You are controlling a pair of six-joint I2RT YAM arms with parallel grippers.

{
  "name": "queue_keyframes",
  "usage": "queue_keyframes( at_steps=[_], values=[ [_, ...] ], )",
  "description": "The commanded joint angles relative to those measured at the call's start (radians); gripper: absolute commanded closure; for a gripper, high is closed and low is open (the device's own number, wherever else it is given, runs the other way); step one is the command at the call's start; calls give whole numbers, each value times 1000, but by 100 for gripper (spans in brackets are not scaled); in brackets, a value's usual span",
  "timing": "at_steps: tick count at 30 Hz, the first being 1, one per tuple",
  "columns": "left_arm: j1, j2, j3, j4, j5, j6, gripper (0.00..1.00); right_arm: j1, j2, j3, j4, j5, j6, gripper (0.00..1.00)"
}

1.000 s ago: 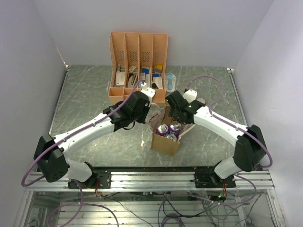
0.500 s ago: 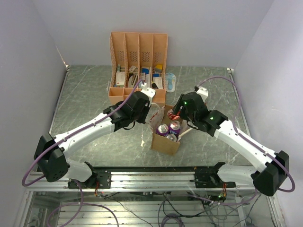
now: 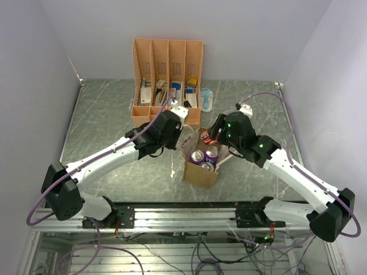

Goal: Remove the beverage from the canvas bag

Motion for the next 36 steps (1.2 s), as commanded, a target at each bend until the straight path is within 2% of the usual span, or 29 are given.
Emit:
queue_keyframes(
  at_steps=[1, 10, 15, 18, 25, 31, 36],
  values=[
    [12, 8, 36, -17, -24, 16, 93, -4, -55, 110, 130, 57, -81, 100],
    [12, 14, 38, -18, -22, 17, 93, -5, -52, 191, 229, 311, -266, 100],
    [12, 20, 38, -16, -19, 16, 93, -11, 3, 200, 316, 548, -379, 100],
    [12, 25, 40, -17, -16, 17, 93, -56, 57, 221, 363, 672, -424, 100],
    [13, 24, 40, -19, -16, 16, 93, -338, 201, 317, 251, 580, -207, 100],
    [12, 16, 39, -18, -15, 17, 93, -484, 341, 395, 112, 548, 7, 100],
    [12, 7, 38, -17, -12, 18, 93, -559, 410, 411, -25, 488, 204, 100]
  ],
)
